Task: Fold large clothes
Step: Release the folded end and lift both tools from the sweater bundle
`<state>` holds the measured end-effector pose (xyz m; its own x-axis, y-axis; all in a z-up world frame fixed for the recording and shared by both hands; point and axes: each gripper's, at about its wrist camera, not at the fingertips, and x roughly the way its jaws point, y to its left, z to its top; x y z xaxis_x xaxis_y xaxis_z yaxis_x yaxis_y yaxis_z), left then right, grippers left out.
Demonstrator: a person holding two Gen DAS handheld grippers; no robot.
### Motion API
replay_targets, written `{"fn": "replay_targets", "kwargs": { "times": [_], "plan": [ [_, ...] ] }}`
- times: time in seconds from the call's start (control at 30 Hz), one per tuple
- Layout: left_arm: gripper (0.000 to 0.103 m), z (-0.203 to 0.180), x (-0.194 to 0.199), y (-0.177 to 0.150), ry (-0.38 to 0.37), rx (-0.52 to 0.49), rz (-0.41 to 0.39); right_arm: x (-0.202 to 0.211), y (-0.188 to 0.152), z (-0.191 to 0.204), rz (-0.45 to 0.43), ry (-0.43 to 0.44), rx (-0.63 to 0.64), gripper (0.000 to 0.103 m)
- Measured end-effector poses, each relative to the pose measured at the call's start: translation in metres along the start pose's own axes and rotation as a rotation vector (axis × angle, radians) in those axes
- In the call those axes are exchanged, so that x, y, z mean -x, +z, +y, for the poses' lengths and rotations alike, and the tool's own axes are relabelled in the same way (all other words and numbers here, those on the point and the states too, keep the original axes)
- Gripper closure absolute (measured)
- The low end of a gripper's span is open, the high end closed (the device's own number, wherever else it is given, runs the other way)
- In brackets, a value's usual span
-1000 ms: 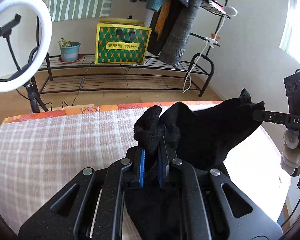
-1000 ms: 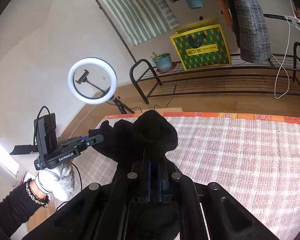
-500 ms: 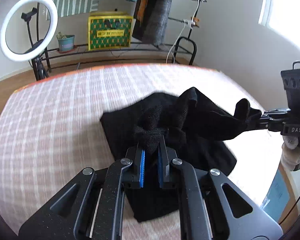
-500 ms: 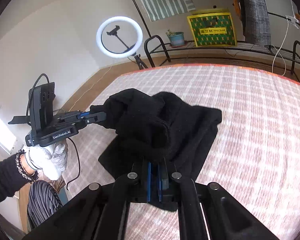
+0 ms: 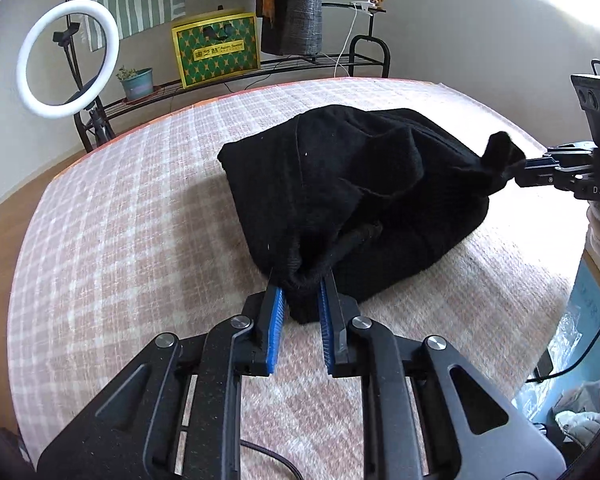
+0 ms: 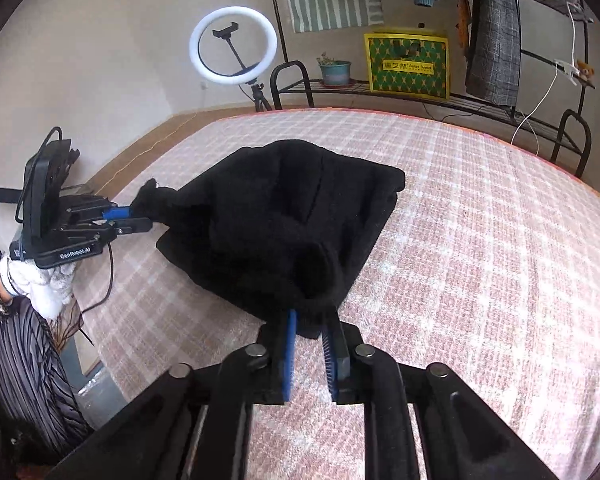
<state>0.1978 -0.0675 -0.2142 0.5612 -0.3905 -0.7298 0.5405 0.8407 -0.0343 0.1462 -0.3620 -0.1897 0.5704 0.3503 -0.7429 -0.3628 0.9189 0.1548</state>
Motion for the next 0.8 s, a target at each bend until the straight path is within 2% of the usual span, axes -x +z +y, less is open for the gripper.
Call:
{"fn": "replay_targets", "kwargs": {
  "times": [0.03, 0.1, 0.17, 0.27, 0.37, 0.43, 0.53, 0.57, 0.63, 0.67, 0.7, 0.8],
  "plan": [
    [0.089, 0.004, 0.004, -0.002, -0.011, 0.016, 0.003, 0.006, -0.004, 0.001, -0.009, 0.000, 0.010, 0.079],
    [0.082, 0.014, 0.020, -0.009, -0.059, 0.080, -0.008, 0.018, -0.011, -0.001, -0.025, 0.007, -0.003, 0.072],
    [0.064, 0.029, 0.026, -0.010, -0.108, 0.174, -0.009, 0.027, -0.016, -0.012, -0.045, 0.041, -0.080, 0.068],
    [0.063, 0.058, 0.018, -0.010, -0.184, 0.409, 0.010, 0.027, -0.024, -0.036, -0.067, 0.146, -0.286, 0.059],
    [0.057, 0.074, -0.009, -0.011, -0.317, 0.608, 0.071, 0.008, -0.029, -0.054, -0.053, 0.215, -0.461, 0.048],
    [0.057, 0.073, -0.027, -0.013, -0.355, 0.673, 0.109, -0.009, -0.033, -0.061, -0.039, 0.270, -0.549, 0.048],
    [0.057, 0.067, -0.043, -0.014, -0.388, 0.703, 0.145, -0.033, -0.038, -0.061, -0.008, 0.318, -0.614, 0.048],
    [0.067, 0.064, -0.045, -0.013, -0.389, 0.700, 0.153, -0.041, -0.039, -0.059, 0.008, 0.350, -0.627, 0.051],
    [0.090, 0.061, -0.046, -0.012, -0.360, 0.683, 0.161, -0.050, -0.041, -0.053, 0.038, 0.395, -0.632, 0.074],
    [0.094, 0.061, -0.042, -0.012, -0.337, 0.682, 0.156, -0.052, -0.040, -0.049, 0.050, 0.413, -0.624, 0.089],
    [0.095, 0.063, -0.040, -0.013, -0.339, 0.691, 0.151, -0.050, -0.038, -0.046, 0.055, 0.416, -0.607, 0.093],
    [0.097, 0.068, -0.017, -0.012, -0.360, 0.703, 0.099, -0.026, -0.029, -0.045, -0.003, 0.447, -0.581, 0.095]
  ]
}}
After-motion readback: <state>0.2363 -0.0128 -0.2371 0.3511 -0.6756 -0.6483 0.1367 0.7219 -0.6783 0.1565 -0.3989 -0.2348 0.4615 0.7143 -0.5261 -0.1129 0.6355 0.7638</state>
